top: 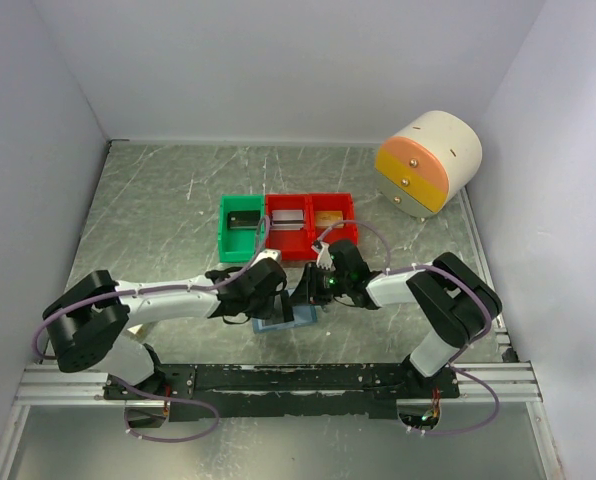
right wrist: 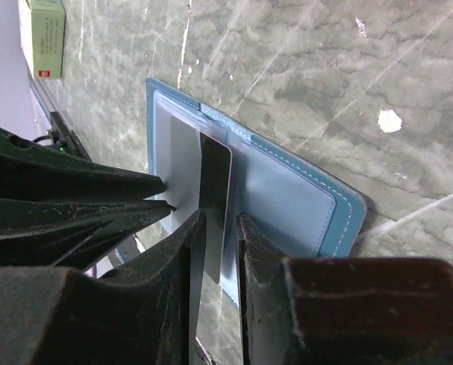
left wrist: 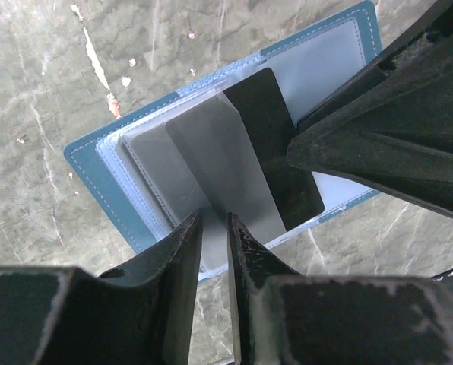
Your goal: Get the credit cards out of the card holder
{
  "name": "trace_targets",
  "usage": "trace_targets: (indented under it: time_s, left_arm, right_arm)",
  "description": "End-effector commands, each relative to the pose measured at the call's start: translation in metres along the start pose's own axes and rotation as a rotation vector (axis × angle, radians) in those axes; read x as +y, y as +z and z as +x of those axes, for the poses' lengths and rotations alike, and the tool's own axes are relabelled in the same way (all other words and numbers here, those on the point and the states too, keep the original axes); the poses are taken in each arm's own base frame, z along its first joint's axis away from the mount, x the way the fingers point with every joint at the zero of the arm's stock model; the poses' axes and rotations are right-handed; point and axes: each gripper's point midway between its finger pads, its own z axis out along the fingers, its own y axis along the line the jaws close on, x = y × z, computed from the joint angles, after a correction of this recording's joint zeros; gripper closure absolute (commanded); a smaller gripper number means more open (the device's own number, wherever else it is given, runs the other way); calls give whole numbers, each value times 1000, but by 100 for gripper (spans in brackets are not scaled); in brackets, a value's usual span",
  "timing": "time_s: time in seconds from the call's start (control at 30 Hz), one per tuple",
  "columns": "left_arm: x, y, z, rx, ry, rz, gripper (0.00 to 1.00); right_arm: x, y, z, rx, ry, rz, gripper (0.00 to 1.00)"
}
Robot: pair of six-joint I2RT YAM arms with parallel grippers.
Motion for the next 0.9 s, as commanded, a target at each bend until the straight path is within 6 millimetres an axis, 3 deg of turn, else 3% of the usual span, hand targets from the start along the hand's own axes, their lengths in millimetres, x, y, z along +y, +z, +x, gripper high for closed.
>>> trace_targets:
  time_s: [0.0,0.13,0.27,0.5,0.67,0.8,0.87]
  left_arm:
    - [0,4,9,16,-7,15,70]
    - [9,6,21,36,-15,-2,73]
    - [15,7,27,48,-17,-20,75]
    - [19,5,26,50,-8,-46,76]
    - [21,4,25,49,-5,-54,75]
    - [17,3,23,46,-5,-36,75]
    - [15,3,22,42,-2,-26,75]
  right_arm:
    - [-2,1,3,-8,24,-28,77]
    - [5,1,4,-10,32,-82,71]
    - [7,3,4,-20,41,-102,73]
    - [5,0,0,-42,46,-101,100]
    - [-10,-13,-2,-72,74,-81,100]
    - [-9,-16,0,-68,73,-106,100]
    - [-6,-15,2,-53,71,-129,93]
